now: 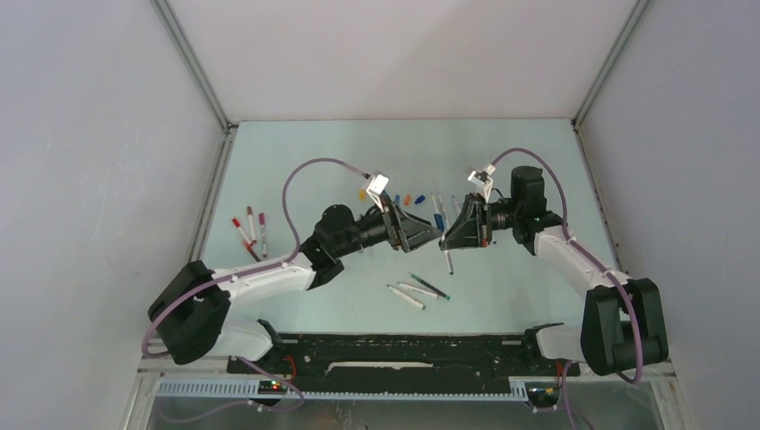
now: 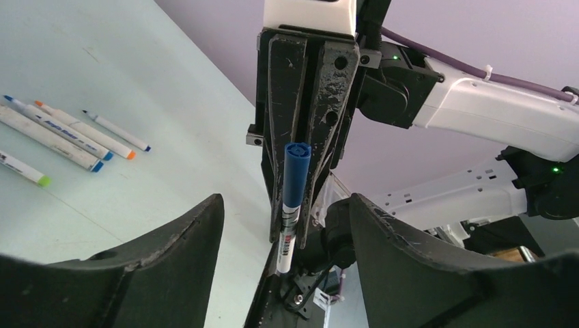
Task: Open the pen caps
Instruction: Open the pen cap from the pen.
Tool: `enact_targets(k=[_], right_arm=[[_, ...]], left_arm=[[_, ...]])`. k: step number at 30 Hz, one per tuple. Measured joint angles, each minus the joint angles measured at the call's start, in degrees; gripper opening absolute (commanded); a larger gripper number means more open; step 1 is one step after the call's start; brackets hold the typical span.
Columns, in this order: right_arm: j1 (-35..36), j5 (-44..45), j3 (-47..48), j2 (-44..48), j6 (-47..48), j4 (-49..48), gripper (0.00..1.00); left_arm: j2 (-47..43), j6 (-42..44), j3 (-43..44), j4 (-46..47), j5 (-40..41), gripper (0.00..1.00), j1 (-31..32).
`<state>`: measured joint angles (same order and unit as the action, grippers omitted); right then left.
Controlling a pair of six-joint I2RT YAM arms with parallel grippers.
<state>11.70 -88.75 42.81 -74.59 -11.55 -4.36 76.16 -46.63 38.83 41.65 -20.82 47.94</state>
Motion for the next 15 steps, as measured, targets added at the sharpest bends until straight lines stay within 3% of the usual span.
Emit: enact_targets(k=[7, 15], right_arm=[[0.5, 0.0, 0.0, -0.5, 0.0, 0.0, 0.0], [0.6, -0.7, 0.0, -0.7, -0.7, -0.7, 0.0]], left_arm=[[3.2, -1.9, 0.4, 4.3, -1.7, 0.55, 0.5], [4.5, -2.9, 2.4, 6.5, -2.5, 0.29, 0.6]])
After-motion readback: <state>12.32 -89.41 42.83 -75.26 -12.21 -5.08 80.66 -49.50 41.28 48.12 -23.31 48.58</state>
